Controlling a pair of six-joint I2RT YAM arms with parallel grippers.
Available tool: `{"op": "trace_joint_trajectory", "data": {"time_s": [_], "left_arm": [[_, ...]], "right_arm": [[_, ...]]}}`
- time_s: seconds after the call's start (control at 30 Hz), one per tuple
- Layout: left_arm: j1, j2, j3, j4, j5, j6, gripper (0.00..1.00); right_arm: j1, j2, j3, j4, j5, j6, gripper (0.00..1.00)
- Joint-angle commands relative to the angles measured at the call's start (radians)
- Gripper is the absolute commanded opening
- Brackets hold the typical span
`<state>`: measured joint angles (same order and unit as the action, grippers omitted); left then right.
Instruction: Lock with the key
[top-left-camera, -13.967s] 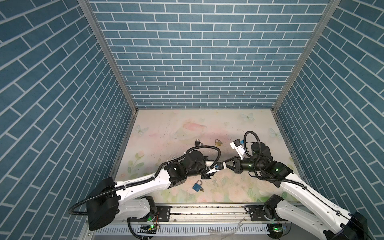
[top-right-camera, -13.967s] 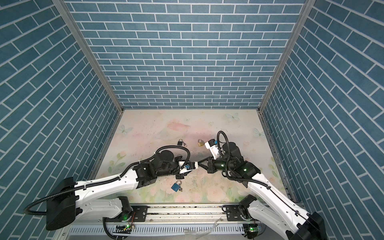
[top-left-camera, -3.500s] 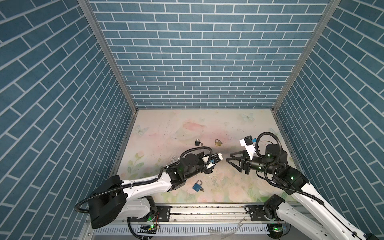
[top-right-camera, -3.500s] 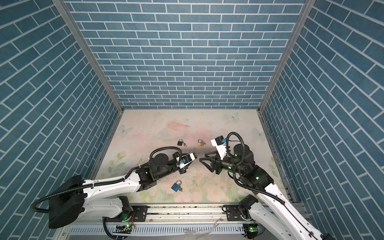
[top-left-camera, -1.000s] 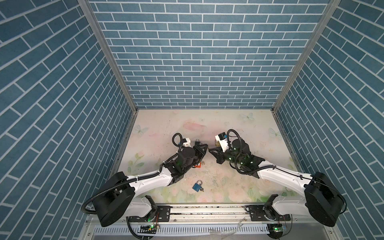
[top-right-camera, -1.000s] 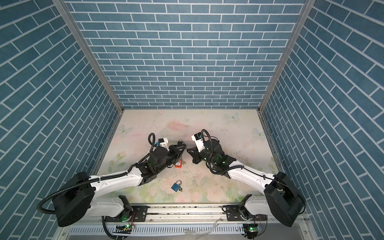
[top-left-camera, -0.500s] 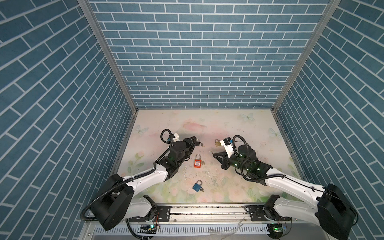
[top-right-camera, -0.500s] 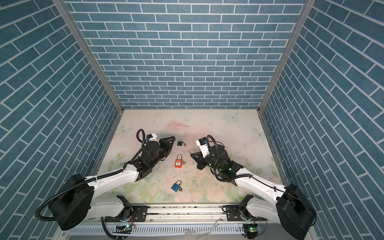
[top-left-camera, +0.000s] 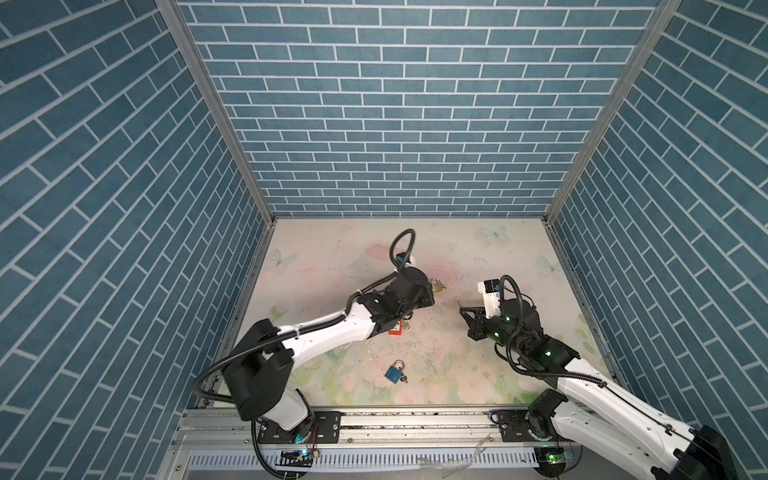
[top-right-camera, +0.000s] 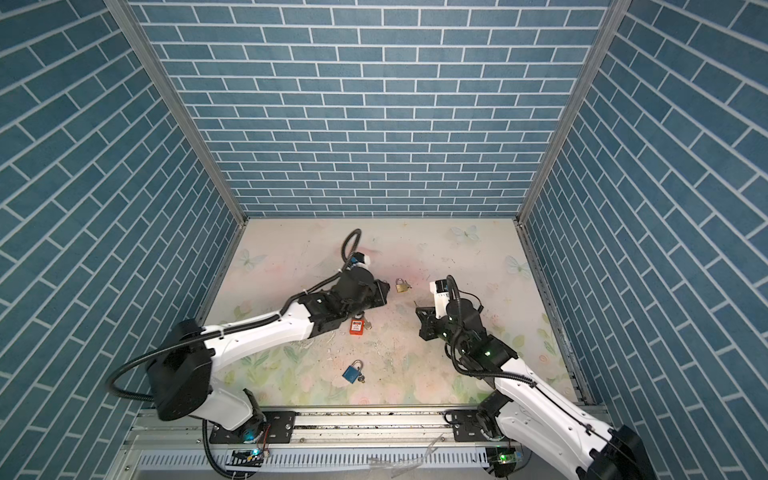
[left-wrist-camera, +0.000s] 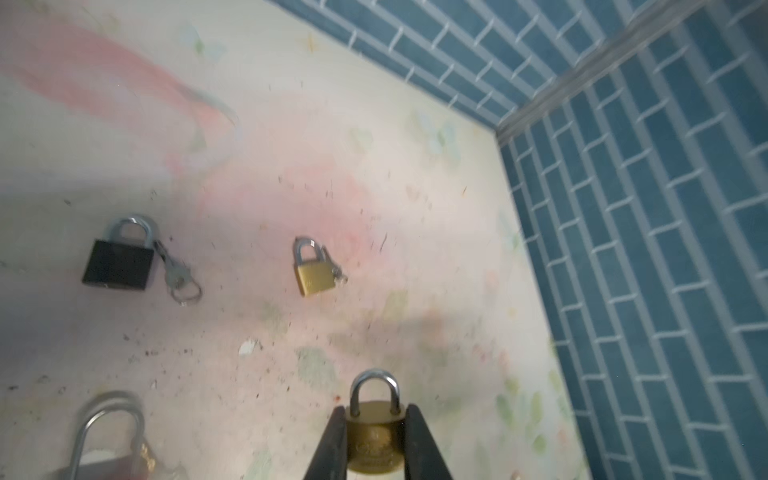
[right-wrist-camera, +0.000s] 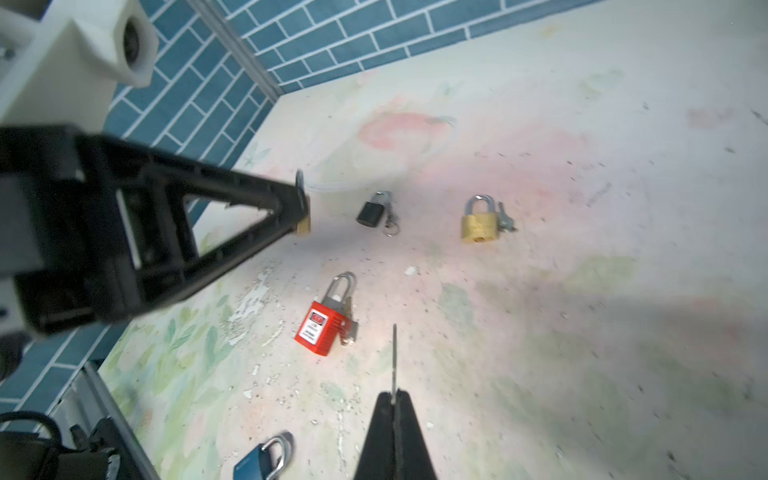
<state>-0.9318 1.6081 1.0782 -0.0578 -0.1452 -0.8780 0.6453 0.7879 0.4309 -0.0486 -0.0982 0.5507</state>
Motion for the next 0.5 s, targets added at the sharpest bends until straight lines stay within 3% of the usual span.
{"op": "trace_joint_trajectory", "data": {"time_s": [0.0, 0.47], "left_arm": [[-0.044, 0.107, 0.053, -0.185, -0.019, 0.092, 0.0], [-0.091, 0.349, 0.201, -0.197, 0.09, 0.042, 0.0]], "right_arm": [[-0.028, -0.051, -0.037, -0.081, 0.006, 0.069, 0.0], [-0.059, -0.056, -0.066, -0.078, -0.014, 0.063, 0.0]]}}
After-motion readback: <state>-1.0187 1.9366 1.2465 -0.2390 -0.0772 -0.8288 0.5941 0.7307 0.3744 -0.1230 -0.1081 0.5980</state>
